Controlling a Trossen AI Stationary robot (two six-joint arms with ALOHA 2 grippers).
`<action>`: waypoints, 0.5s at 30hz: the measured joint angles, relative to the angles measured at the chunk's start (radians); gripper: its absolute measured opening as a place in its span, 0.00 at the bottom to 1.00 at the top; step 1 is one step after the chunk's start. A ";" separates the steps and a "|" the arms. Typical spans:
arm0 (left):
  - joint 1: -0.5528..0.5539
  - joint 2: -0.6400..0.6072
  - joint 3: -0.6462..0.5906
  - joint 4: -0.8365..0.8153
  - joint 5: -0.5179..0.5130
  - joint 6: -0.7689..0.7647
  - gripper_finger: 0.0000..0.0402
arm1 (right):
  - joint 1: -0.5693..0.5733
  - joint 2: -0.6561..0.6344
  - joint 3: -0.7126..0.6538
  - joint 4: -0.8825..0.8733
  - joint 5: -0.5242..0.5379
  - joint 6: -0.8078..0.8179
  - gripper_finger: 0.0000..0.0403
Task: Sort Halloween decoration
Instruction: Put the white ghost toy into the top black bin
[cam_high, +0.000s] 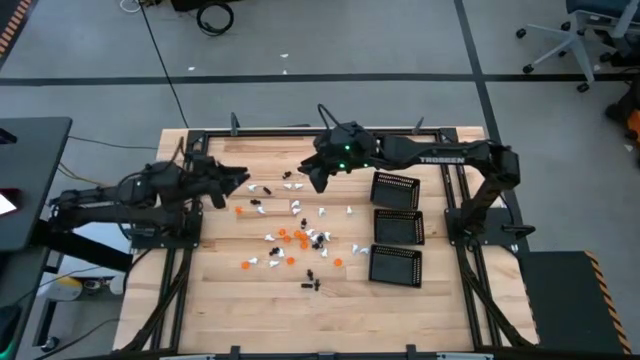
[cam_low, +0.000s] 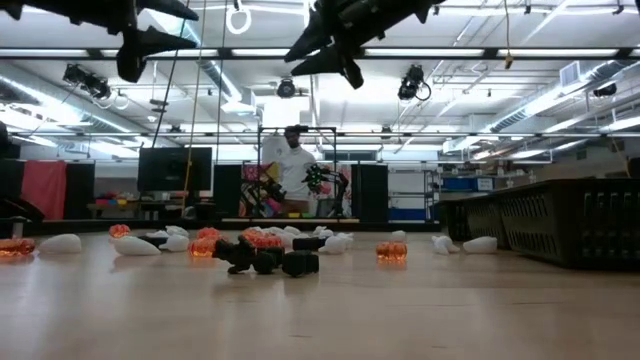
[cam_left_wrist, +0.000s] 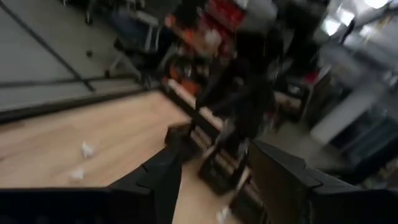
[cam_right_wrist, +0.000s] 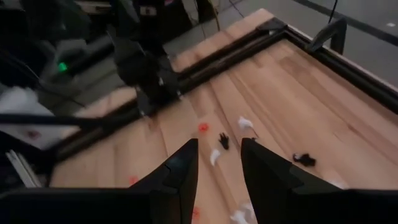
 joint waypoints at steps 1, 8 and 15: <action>0.000 0.024 0.016 -0.021 0.014 0.003 0.48 | 0.001 0.006 0.015 -0.029 0.000 -0.020 0.32; 0.000 0.142 0.069 -0.134 0.077 0.015 0.48 | 0.001 0.006 0.023 -0.108 0.000 -0.152 0.32; -0.001 0.212 0.069 -0.207 0.138 -0.006 0.48 | 0.009 0.035 0.023 -0.118 -0.007 -0.212 0.32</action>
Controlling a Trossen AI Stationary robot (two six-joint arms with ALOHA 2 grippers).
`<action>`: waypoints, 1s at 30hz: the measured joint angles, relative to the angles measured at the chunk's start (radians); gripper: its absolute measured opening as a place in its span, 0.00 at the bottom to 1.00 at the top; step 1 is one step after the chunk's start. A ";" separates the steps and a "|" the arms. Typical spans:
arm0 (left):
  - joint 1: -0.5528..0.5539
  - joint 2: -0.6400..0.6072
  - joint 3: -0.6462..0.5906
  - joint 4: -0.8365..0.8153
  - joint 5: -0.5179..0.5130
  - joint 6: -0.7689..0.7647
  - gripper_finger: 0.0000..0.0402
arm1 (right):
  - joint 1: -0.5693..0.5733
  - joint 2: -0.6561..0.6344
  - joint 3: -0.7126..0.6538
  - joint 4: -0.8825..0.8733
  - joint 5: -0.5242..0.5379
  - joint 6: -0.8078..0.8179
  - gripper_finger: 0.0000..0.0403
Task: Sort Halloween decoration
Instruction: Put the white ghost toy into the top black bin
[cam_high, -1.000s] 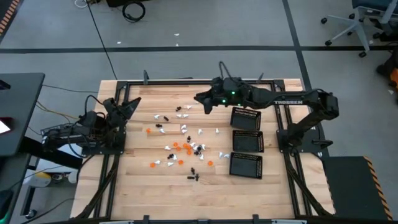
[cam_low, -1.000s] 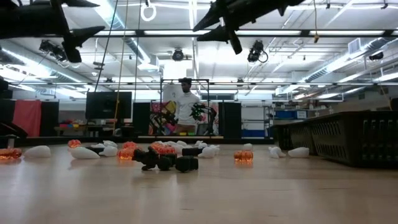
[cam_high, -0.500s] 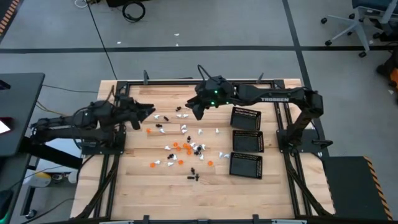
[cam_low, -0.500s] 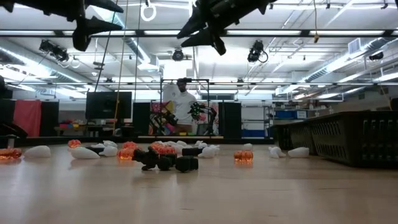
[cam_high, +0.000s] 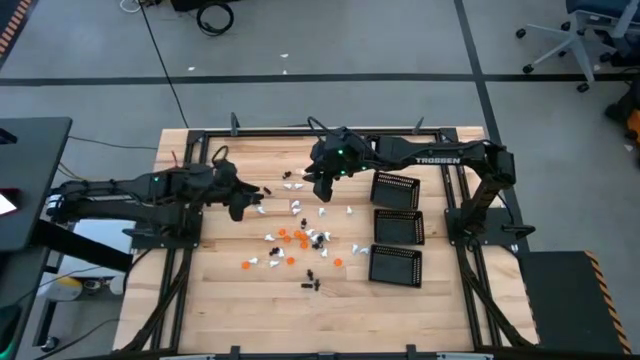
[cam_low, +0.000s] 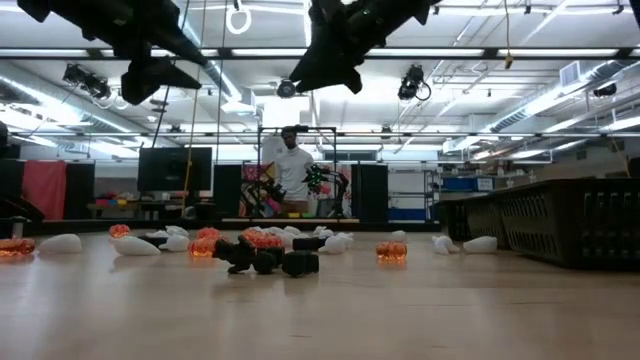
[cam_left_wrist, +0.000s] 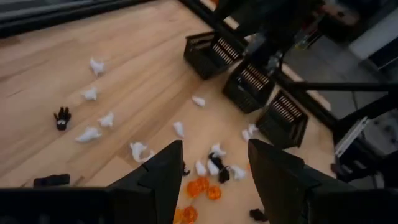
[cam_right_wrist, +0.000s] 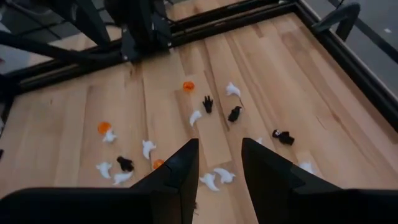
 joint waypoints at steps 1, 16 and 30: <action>0.000 0.006 0.000 -0.013 0.000 0.000 0.48 | 0.001 0.004 0.001 -0.005 -0.001 0.001 0.32; -0.005 0.060 -0.001 -0.196 0.018 -0.003 0.48 | 0.032 0.053 -0.109 -0.108 -0.088 0.072 0.47; -0.152 0.080 -0.113 -0.015 -0.097 0.135 0.48 | 0.080 0.052 -0.198 -0.059 -0.022 0.132 0.63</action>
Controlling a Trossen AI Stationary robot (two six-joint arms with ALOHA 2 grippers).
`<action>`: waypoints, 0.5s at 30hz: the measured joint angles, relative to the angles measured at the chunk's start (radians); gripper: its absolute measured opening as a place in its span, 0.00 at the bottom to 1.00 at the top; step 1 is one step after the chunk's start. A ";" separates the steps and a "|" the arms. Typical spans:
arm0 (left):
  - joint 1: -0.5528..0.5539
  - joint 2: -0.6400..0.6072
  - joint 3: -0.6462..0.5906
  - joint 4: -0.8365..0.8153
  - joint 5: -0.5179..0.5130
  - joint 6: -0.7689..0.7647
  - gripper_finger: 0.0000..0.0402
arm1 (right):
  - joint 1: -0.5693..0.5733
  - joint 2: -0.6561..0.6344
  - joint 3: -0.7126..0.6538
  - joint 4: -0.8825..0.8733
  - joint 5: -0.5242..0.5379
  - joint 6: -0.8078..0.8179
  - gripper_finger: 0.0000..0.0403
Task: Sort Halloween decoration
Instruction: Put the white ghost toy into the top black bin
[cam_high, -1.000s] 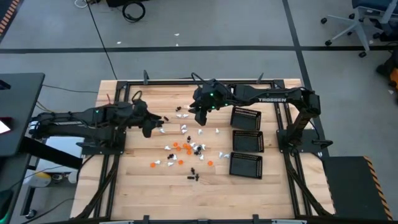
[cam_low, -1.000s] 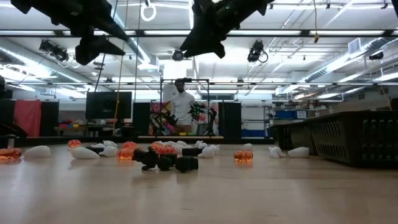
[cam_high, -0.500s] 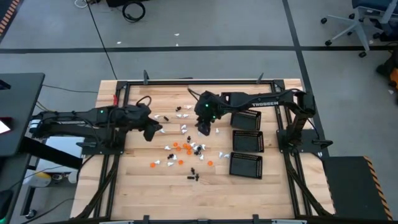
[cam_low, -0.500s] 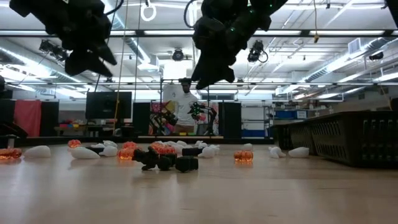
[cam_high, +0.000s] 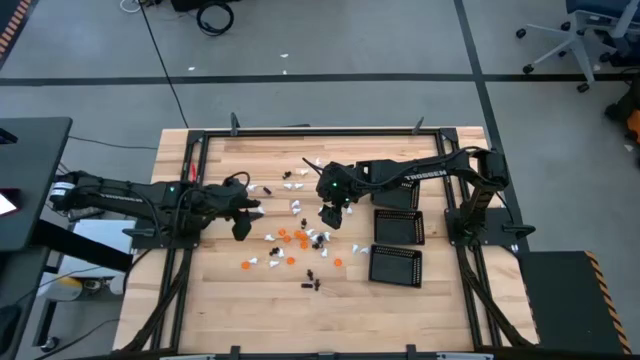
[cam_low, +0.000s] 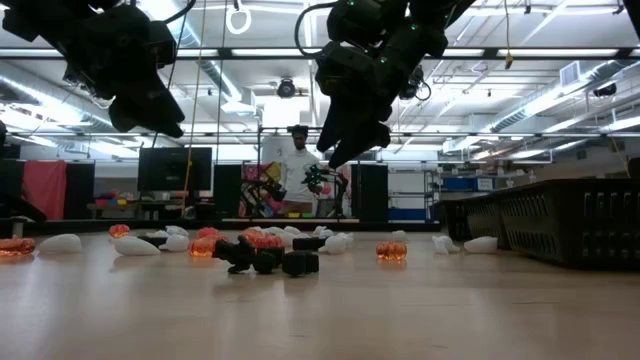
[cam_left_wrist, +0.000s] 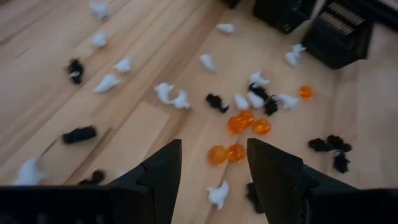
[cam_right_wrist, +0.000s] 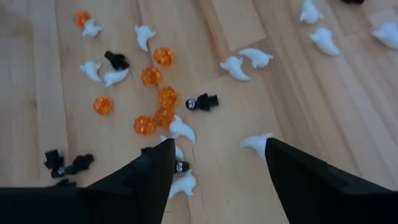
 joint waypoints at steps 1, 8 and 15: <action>-0.009 0.000 -0.009 0.023 0.000 0.001 0.48 | 0.002 0.000 0.000 0.005 0.008 0.006 0.63; -0.063 0.000 -0.033 0.090 0.000 -0.019 0.48 | 0.014 0.000 0.000 0.086 0.034 0.019 0.63; -0.107 -0.004 -0.033 0.146 0.023 -0.133 0.48 | 0.017 0.000 0.011 0.121 0.058 0.021 0.62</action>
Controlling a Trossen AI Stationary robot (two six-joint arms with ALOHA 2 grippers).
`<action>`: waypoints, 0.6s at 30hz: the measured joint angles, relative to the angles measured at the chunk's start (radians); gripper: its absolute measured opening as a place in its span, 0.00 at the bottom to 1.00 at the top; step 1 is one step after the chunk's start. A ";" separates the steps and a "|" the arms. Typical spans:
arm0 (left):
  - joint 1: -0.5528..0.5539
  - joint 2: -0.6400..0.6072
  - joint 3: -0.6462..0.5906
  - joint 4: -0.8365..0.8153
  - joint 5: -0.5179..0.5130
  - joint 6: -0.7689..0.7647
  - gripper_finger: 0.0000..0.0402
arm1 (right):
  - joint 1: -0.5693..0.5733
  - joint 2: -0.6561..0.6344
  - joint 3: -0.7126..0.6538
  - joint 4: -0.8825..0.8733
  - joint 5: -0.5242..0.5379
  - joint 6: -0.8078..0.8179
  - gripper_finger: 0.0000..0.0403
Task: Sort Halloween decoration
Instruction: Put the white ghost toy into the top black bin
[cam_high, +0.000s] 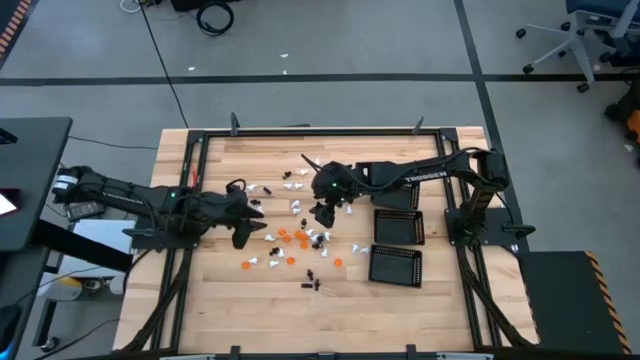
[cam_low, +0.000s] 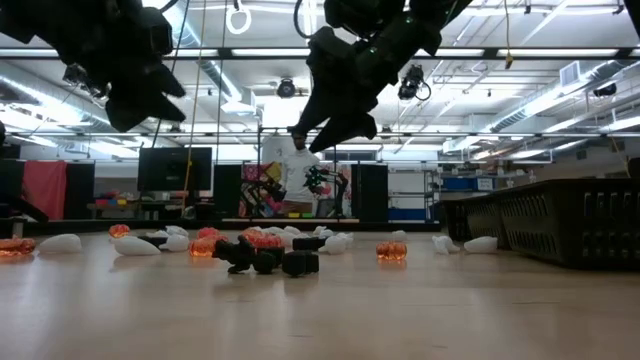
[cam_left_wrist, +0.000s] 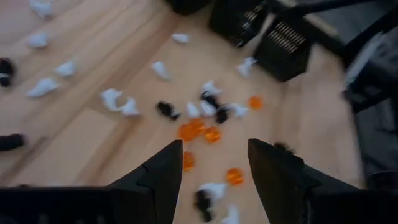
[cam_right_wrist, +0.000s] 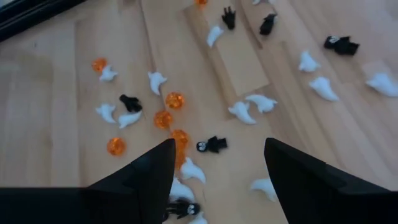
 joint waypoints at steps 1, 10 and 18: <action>-0.006 0.000 0.000 0.018 0.003 -0.017 0.48 | 0.003 0.000 0.003 0.001 0.016 -0.003 0.62; 0.026 0.005 0.000 0.120 0.003 -0.043 0.48 | 0.013 0.048 -0.030 0.014 0.077 -0.168 0.62; 0.071 0.010 0.000 0.120 0.003 -0.127 0.48 | 0.001 0.177 -0.036 0.036 0.105 -0.278 0.62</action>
